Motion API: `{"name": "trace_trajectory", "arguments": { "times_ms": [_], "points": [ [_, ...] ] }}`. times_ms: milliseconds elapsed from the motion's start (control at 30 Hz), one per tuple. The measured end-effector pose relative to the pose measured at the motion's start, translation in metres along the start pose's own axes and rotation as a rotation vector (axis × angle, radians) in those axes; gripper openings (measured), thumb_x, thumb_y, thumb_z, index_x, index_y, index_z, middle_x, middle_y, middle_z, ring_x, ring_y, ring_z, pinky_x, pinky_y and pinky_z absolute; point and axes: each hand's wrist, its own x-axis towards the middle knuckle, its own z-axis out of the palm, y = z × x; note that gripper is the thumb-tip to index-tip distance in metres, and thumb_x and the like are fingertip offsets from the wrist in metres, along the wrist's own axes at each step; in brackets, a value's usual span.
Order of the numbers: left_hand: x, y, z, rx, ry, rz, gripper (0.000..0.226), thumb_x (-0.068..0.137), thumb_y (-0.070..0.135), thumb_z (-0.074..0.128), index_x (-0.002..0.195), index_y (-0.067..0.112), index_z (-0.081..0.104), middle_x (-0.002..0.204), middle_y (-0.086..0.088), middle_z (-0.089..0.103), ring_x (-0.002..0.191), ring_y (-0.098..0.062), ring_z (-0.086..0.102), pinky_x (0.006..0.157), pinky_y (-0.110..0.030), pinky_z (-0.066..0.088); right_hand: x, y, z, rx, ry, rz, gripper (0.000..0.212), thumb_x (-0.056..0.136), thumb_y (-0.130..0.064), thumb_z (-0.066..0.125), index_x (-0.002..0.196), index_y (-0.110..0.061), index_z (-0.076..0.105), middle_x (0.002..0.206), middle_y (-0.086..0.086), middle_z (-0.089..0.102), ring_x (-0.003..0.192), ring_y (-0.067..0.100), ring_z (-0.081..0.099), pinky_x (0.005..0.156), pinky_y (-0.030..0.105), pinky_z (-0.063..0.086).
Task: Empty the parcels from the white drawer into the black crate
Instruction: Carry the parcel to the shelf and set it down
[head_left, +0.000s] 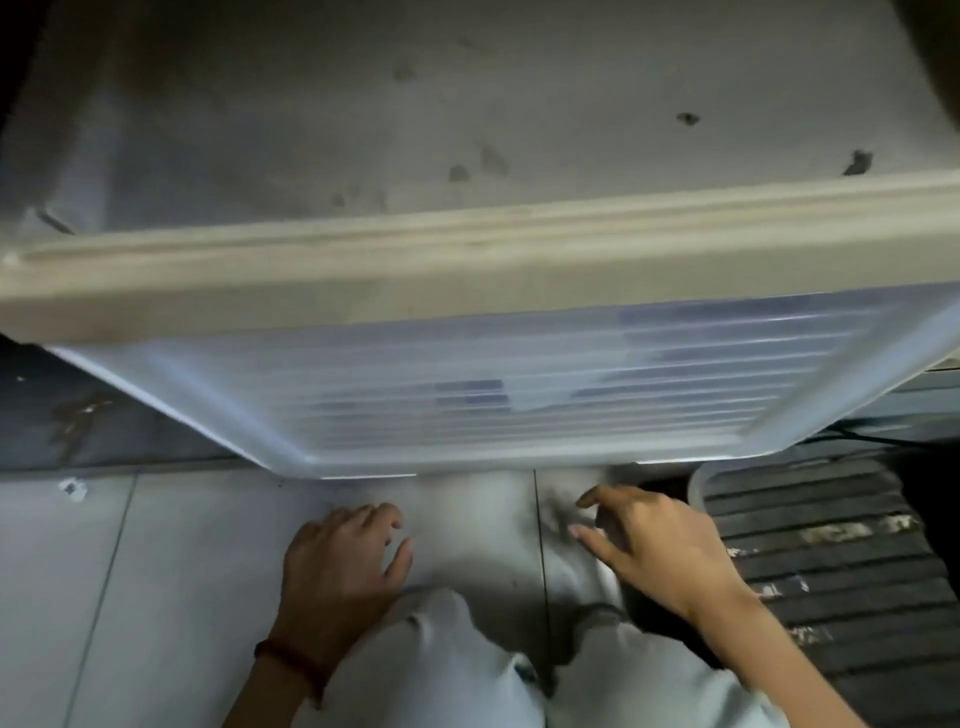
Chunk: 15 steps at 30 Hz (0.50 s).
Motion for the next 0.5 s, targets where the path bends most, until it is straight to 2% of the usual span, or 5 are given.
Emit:
{"name": "trace_trajectory", "arguments": {
  "times_ms": [100,200,333,433,500],
  "points": [
    [-0.005,0.006,-0.006,0.027,0.028,-0.022,0.030,0.072,0.045,0.044,0.073,0.024,0.066,0.062,0.008,0.063,0.058,-0.018,0.064,0.052,-0.027,0.047,-0.003,0.000,0.003,-0.026,0.043,0.041,0.045,0.092,-0.068,0.034,0.125,-0.041,0.049,0.117,-0.019,0.060,0.111,0.003,0.058,0.070,0.020,0.036],
    [-0.008,0.007,-0.007,0.060,0.061,-0.030,0.035,0.074,0.046,0.043,0.077,0.021,0.068,0.064,0.007,0.066,0.058,-0.020,0.064,0.054,-0.028,0.047,-0.009,-0.002,0.003,-0.056,0.080,0.070,0.044,0.091,-0.067,0.037,0.122,-0.039,0.050,0.115,-0.018,0.061,0.109,0.004,0.059,0.070,0.023,0.041],
    [-0.022,0.010,-0.017,0.112,-0.005,-0.125,0.037,0.075,0.051,0.044,0.079,0.022,0.067,0.064,0.006,0.067,0.059,-0.021,0.064,0.057,-0.030,0.047,-0.023,-0.006,0.008,0.138,0.089,0.202,0.049,0.087,-0.066,0.049,0.119,-0.030,0.056,0.107,-0.012,0.064,0.104,0.013,0.061,0.078,0.029,0.049],
    [-0.031,0.009,-0.021,0.214,-0.007,-0.133,0.043,0.075,0.052,0.039,0.077,0.020,0.068,0.065,0.001,0.068,0.062,-0.025,0.064,0.063,-0.034,0.045,-0.032,-0.016,0.011,0.176,0.131,0.253,0.056,0.088,-0.063,0.051,0.126,-0.023,0.053,0.116,-0.003,0.063,0.109,0.018,0.060,0.080,0.030,0.047],
    [-0.032,0.007,-0.026,0.227,-0.013,-0.162,0.040,0.076,0.051,0.047,0.080,0.018,0.069,0.068,-0.001,0.069,0.065,-0.027,0.064,0.067,-0.035,0.043,-0.035,-0.021,0.012,0.192,0.180,0.304,0.063,0.088,-0.061,0.053,0.132,-0.017,0.048,0.128,0.004,0.057,0.116,0.022,0.056,0.085,0.033,0.047]
  ]
}}
